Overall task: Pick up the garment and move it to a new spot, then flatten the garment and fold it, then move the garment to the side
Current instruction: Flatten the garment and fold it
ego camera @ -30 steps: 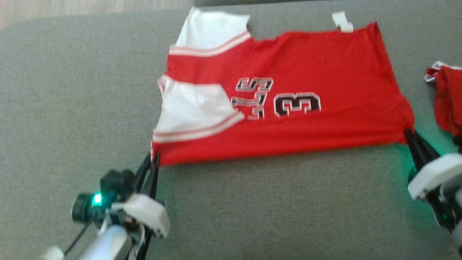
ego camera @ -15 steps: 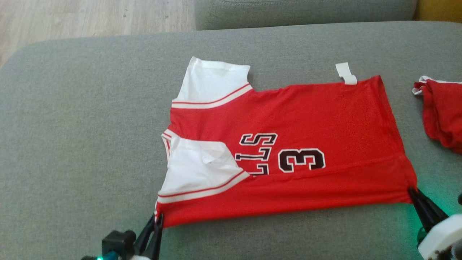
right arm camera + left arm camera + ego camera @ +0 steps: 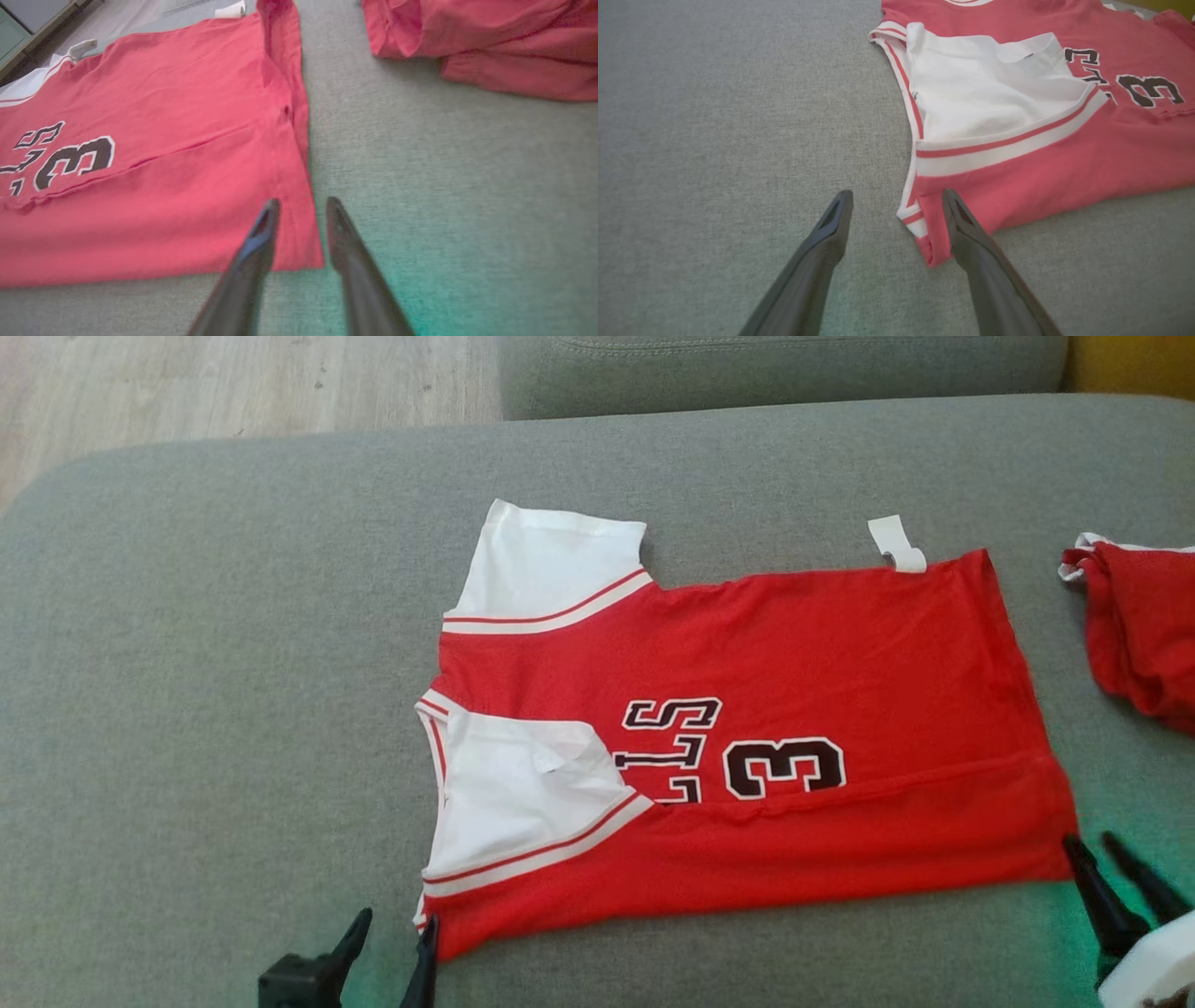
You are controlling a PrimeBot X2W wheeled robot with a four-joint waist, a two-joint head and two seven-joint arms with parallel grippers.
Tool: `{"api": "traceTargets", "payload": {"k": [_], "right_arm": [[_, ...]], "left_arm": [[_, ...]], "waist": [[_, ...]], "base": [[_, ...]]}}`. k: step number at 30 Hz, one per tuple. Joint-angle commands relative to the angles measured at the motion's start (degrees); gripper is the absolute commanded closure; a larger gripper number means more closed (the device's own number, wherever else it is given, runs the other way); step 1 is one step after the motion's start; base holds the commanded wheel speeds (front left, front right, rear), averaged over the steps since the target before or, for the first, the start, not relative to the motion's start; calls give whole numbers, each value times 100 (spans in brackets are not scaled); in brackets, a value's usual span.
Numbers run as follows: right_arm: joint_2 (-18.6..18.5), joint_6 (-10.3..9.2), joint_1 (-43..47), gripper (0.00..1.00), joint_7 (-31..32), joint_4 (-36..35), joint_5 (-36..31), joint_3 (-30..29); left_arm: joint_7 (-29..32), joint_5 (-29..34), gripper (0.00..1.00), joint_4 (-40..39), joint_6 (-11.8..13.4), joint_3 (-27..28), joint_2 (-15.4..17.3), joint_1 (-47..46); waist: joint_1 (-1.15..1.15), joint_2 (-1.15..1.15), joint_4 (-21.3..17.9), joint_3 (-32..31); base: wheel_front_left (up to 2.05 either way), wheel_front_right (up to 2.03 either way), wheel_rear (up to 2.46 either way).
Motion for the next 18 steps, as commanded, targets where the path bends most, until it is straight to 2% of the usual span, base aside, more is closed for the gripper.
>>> {"api": "traceTargets", "payload": {"k": [1, 5, 9, 13, 18], "right_arm": [[-158, -5, 71, 0, -1, -206, -99, -111], [-93, -5, 131, 0, -25, -407, -323, -379], [33, -5, 87, 0, 25, -779, -664, -638], [153, -5, -75, 0, 171, -1161, -944, -794], [234, -5, -409, 0, 384, -1529, -1178, -771]], "left_arm": [[-89, 21, 0, -122, -28, 168, 65, -349], [-52, 130, 0, -104, -101, 155, 59, -696], [165, 322, 0, -169, -278, 191, 91, -1573], [672, 367, 0, -19, -775, 226, 180, -2789], [1435, 298, 0, 716, -1411, 302, 258, -4347]], "waist": [[0, 0, -9, 21], [0, 0, -26, 80], [0, 0, -105, 267], [0, 0, -225, 555], [0, 0, -509, 979]], "base": [[0, 0, 0], [0, 0, 0], [0, 0, 0], [0, 0, 0], [0, 0, 0]]}}
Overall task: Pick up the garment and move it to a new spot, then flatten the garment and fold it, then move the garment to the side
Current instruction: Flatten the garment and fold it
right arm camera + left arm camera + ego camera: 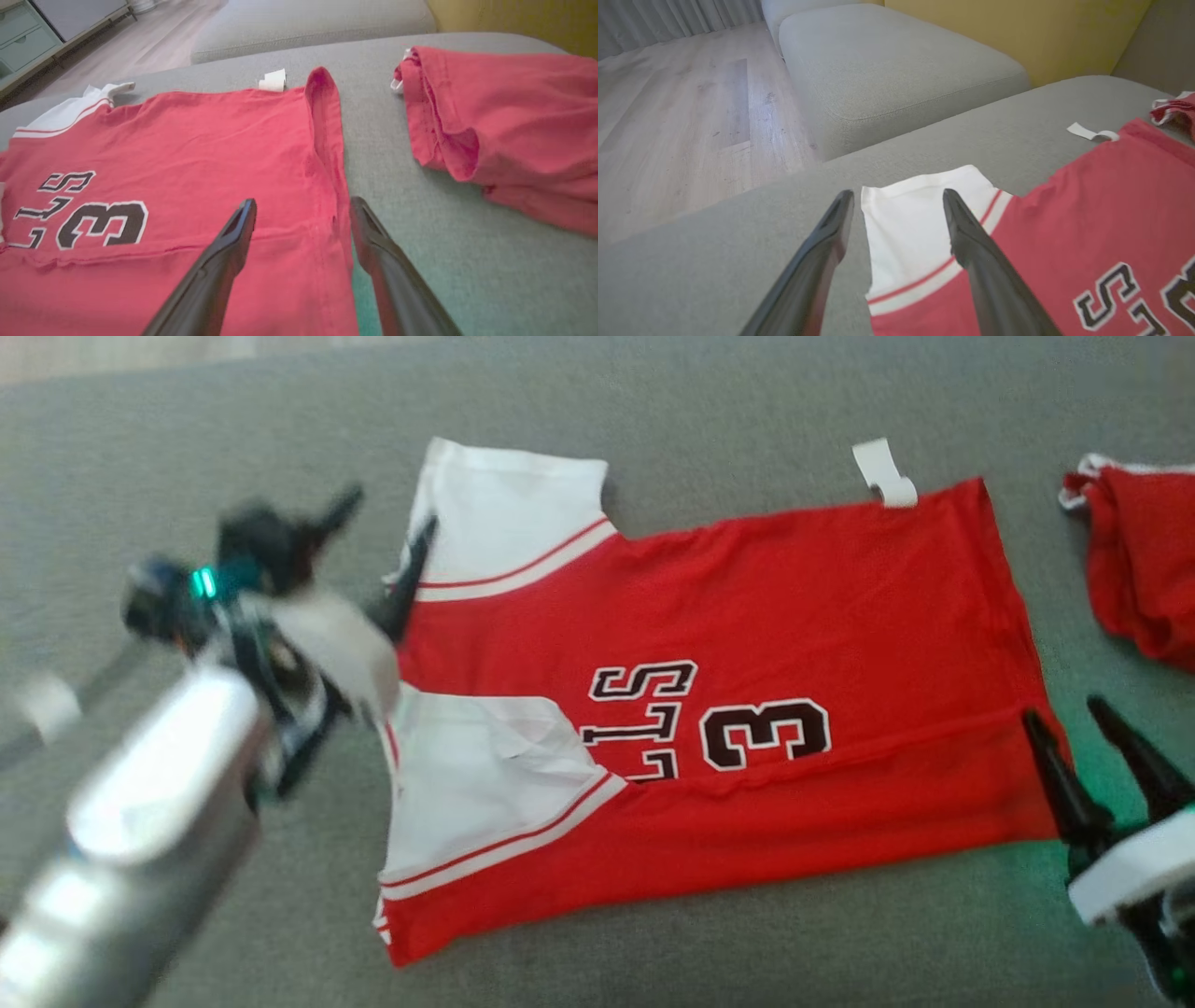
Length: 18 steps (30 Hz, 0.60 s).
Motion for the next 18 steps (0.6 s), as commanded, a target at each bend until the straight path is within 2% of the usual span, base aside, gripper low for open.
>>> {"api": "traceTargets", "payload": {"k": [1, 6, 9, 13, 18], "right_arm": [[-145, -5, -210, 0, 32, -242, -77, 54], [-129, -5, -542, 0, 98, -393, -141, 170], [-112, -5, -716, 0, 99, -422, -162, 266], [-105, -5, -946, 0, 52, -373, -126, 397], [-80, -5, -1104, 0, -69, -241, -75, 504]], "left_arm": [[211, 31, 0, 152, -165, 277, 235, -651], [965, -94, 0, 1189, -691, 241, 205, -1793], [1396, -226, 0, 1759, -918, 213, 179, -2271], [1799, -312, 0, 2404, -1071, 142, 217, -2686], [1891, -305, 0, 2973, -1130, 80, 274, -2916]], "waist": [[-1, 0, -270, 317], [-1, 0, -598, 713], [-1, 0, -782, 922], [-1, 0, -1003, 1128], [-1, 0, -1177, 1252]], "base": [[0, 0, 0], [0, 0, 0], [0, 0, 0], [0, 0, 0], [0, 0, 0]]}}
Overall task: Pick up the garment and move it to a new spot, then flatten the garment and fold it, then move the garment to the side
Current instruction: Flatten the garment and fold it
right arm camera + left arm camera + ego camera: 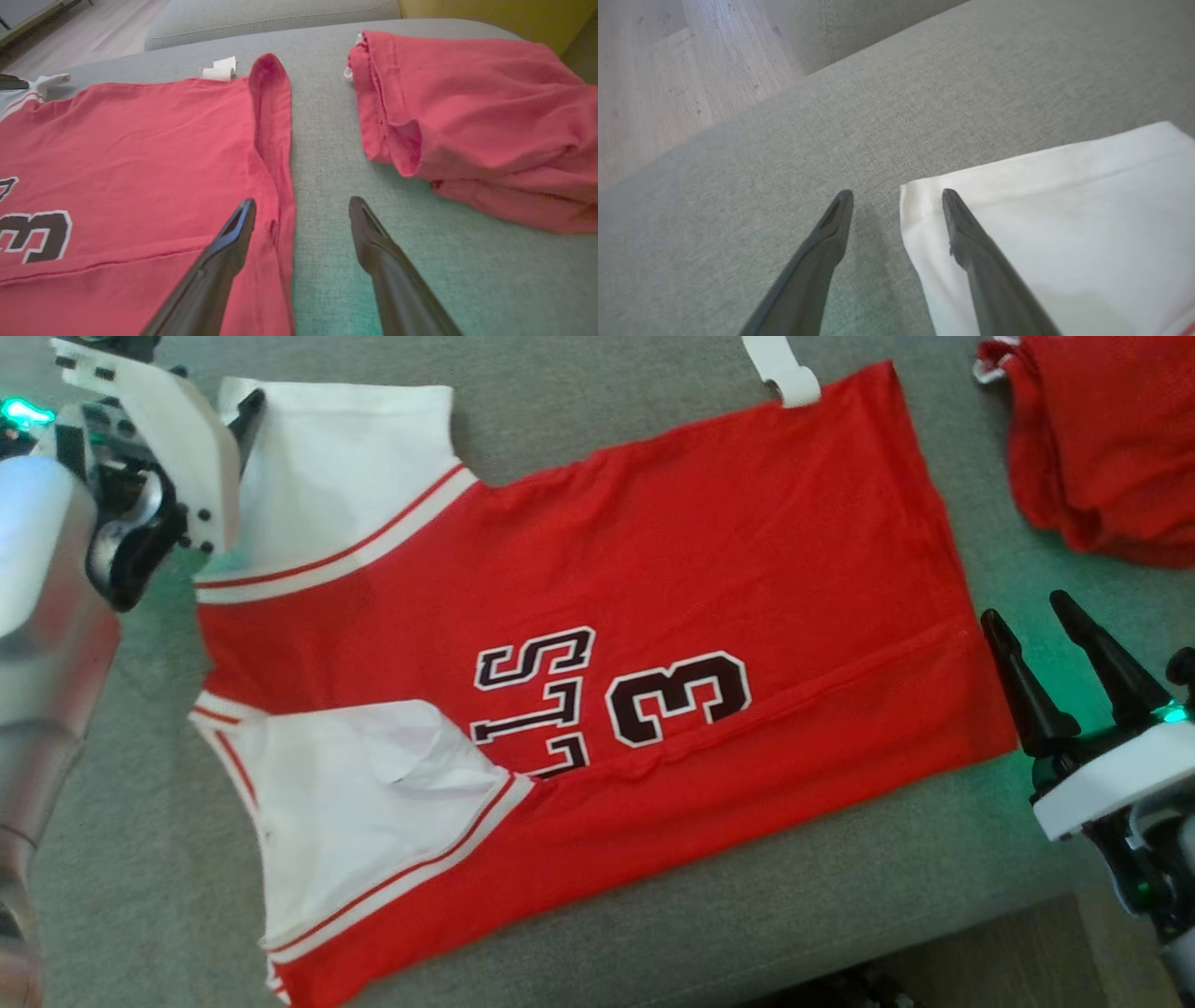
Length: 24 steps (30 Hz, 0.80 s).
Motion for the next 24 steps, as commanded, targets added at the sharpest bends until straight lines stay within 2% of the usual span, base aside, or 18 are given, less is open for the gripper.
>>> {"api": "traceTargets", "payload": {"k": [1, 5, 6, 7, 8, 9, 10, 19, 24], "right_arm": [[-120, -5, 20, 0, -122, -53, 47, 68], [-93, -5, -24, 0, -208, 63, 75, 134], [-91, -5, -35, 0, -226, 87, 83, 151], [-90, -5, -45, 0, -242, 111, 90, 166], [-90, -5, -57, 0, -256, 133, 98, 181], [-95, -5, -69, 0, -269, 155, 108, 194], [-102, -5, -79, 0, -280, 178, 118, 201], [-197, -5, -331, 0, -215, 228, 152, 274], [-134, -5, -946, 0, 384, 260, 499, 480]], "left_arm": [[13, -35, 0, 15, -31, 129, 272, -311], [47, -42, 0, 276, -67, 37, 309, -301], [36, -54, 12, 318, -74, 28, 315, -301], [34, -81, 32, 360, -80, 27, 310, -299], [39, -111, 57, 398, -85, 29, 304, -298], [42, -128, 73, 427, -90, 22, 301, -301], [53, -151, 100, 454, -94, 17, 296, -305], [-223, -159, 100, 531, -116, -55, 235, -429], [-411, -152, 100, 472, -129, -182, 122, -498]], "waist": [[-1, 0, -135, 93], [-1, 0, -204, 86], [-1, 0, -216, 83], [-1, 0, -226, 82], [-1, 0, -233, 83], [-1, 0, -235, 83], [-1, 0, -233, 82], [-1, 0, -102, -50], [-1, 0, 50, -183]], "base": [[0, 0, 0], [0, 0, 0], [0, 0, 0], [0, 0, 0], [0, 0, 0], [0, 0, 0], [0, 0, 0], [0, 0, 0], [0, 0, 0]]}}
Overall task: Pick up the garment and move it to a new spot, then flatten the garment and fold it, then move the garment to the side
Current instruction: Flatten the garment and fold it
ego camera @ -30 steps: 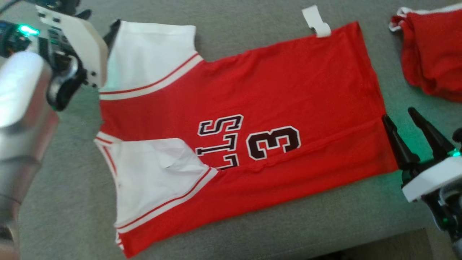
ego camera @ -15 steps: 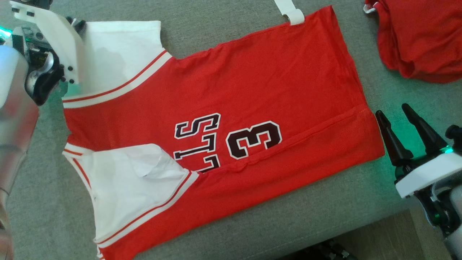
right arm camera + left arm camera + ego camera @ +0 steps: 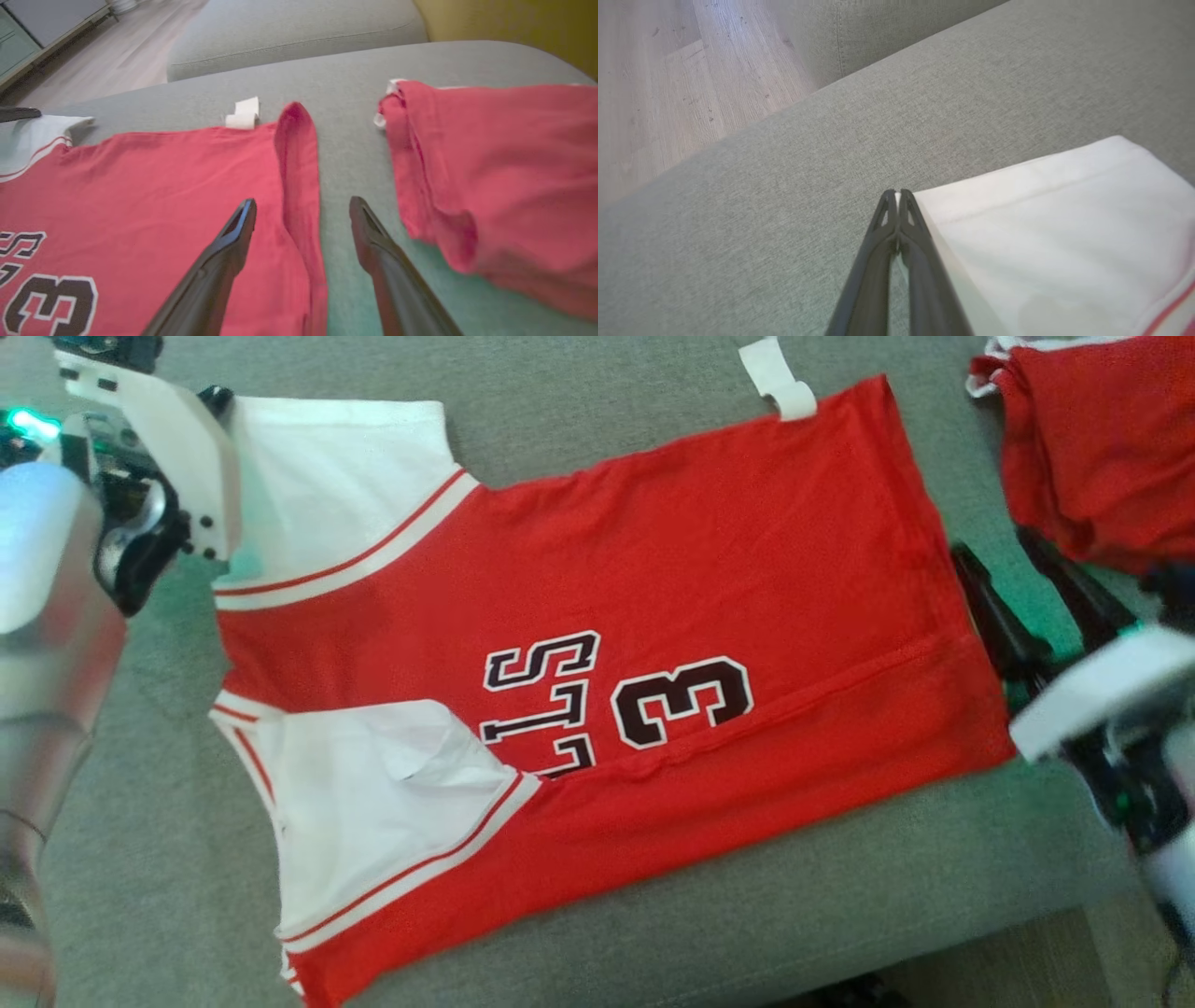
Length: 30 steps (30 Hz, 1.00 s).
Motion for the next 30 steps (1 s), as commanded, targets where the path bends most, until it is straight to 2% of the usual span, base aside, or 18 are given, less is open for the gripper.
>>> {"api": "traceTargets", "payload": {"k": [1, 5, 11, 16, 20, 21, 22, 23, 24, 25, 27, 30], "right_arm": [[-160, -5, -199, 0, 137, -106, 51, 112], [-72, -5, -941, 0, 667, 195, 203, 418], [142, -5, -1882, 0, 1465, 1107, 806, 547], [211, -5, -2401, 0, 1867, 1709, 1257, 587], [172, -5, -2650, 0, 1920, 2008, 1445, 663], [156, -5, -2695, 4, 1911, 2066, 1478, 688], [122, -5, -2768, 35, 1888, 2161, 1545, 740], [99, -5, -2793, 51, 1879, 2201, 1579, 768], [72, -5, -2816, 55, 1865, 2236, 1607, 799], [46, -5, -2835, 63, 1848, 2266, 1634, 828], [-15, -5, -2876, 99, 1793, 2315, 1676, 885], [-108, -5, -2929, 100, 1651, 2370, 1717, 960]], "left_arm": [[-77, 31, 100, -159, -24, 133, 183, -338], [-124, 0, 100, -246, -29, 6, 97, -421], [-185, -98, 100, -448, -31, -194, -61, -609], [-265, -176, 100, -496, -32, -343, -199, -762], [-357, -232, 100, -468, -32, -441, -270, -846], [-384, -244, 100, -457, -32, -465, -280, -860], [-430, -272, 100, -431, -32, -516, -293, -879], [-449, -288, 100, -417, -32, -541, -298, -887], [-466, -302, 100, -404, -32, -567, -301, -897], [-484, -317, 100, -393, -32, -591, -304, -909], [-521, -349, 100, -378, -32, -642, -308, -936], [-582, -384, 100, -340, -32, -719, -302, -964]], "waist": [[0, 0, 70, -41], [0, 0, 211, -53], [0, 0, 462, 38], [0, 0, 649, 132], [0, 0, 747, 188], [0, 0, 767, 198], [0, 0, 801, 209], [0, 0, 817, 212], [0, 0, 832, 215], [0, 0, 846, 219], [0, 0, 870, 228], [0, 0, 894, 226]], "base": [[0, 0, 0], [0, 0, 0], [0, 0, 0], [0, 0, 0], [0, 0, 0], [0, 0, 0], [0, 0, 0], [0, 0, 0], [0, 0, 0], [0, 0, 0], [0, 0, 0], [0, 0, 0]]}}
